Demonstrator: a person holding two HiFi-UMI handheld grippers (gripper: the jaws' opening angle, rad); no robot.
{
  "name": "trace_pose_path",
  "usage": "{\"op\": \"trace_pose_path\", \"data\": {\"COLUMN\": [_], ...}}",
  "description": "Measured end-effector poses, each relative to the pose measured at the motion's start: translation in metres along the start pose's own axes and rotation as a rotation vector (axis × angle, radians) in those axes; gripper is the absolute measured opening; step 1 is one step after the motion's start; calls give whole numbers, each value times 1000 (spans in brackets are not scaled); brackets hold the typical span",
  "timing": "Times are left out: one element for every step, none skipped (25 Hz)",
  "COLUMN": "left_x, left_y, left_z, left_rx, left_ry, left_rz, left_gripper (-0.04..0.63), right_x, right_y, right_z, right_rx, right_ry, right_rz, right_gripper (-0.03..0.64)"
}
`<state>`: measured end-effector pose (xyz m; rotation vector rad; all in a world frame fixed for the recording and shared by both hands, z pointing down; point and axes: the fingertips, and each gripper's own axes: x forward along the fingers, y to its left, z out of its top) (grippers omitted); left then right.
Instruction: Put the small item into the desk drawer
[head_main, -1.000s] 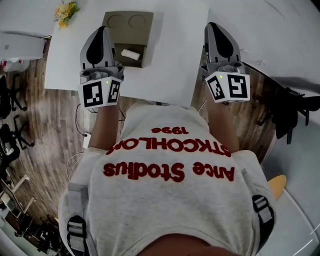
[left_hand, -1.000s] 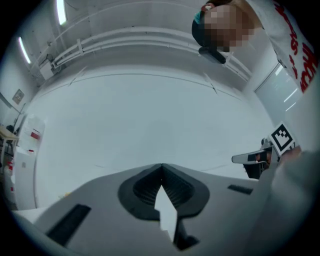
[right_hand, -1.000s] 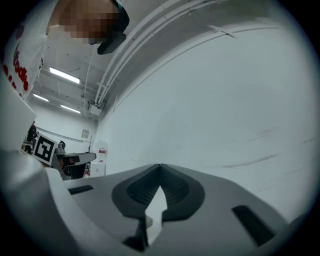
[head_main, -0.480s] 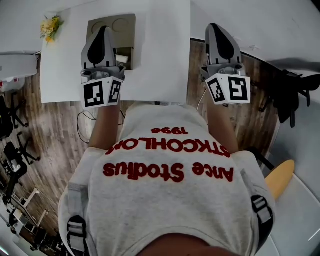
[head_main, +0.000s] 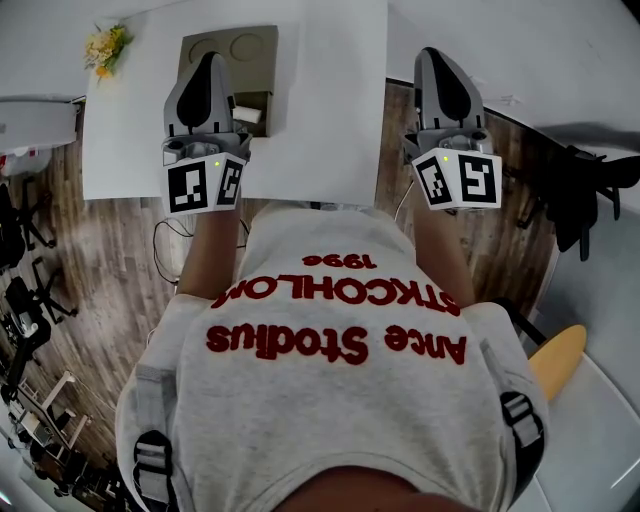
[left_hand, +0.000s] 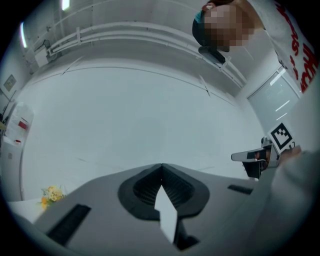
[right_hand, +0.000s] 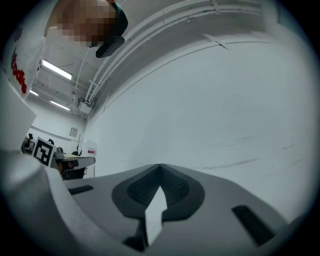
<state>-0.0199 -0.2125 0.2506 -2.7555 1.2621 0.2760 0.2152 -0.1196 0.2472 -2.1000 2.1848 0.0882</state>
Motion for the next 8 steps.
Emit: {"op": "trace_pose_path", "data": {"left_x": [0, 0, 1, 1, 1, 2, 2, 3], "left_y": [-1, -1, -2, -2, -3, -3, -4, -4], "left_z": [0, 0, 0, 0, 0, 1, 1, 1], "left_rx": [-1, -1, -1, -1, -1, -1, -1, -1], "left_ry": [1, 1, 0, -1, -2, -3, -4, -4], "left_rz": [-1, -3, -5, -6, -6, -7, -7, -7], "left_gripper": [8, 6, 8, 8, 8, 6, 6, 8], "right_x": [0, 0, 0, 0, 0, 0, 0, 0], "right_y": [0, 0, 0, 0, 0, -1, -1, -1], "right_z": [0, 0, 0, 1, 1, 1, 1, 1], "right_rx": [0, -1, -2, -3, -4, -5, -6, -7], "right_ry": [0, 0, 0, -1, 0, 0, 0, 0], "right_rz": [0, 0, 0, 0, 0, 0, 0, 0], "right_gripper": [3, 3, 3, 4, 4, 3, 3, 3]}}
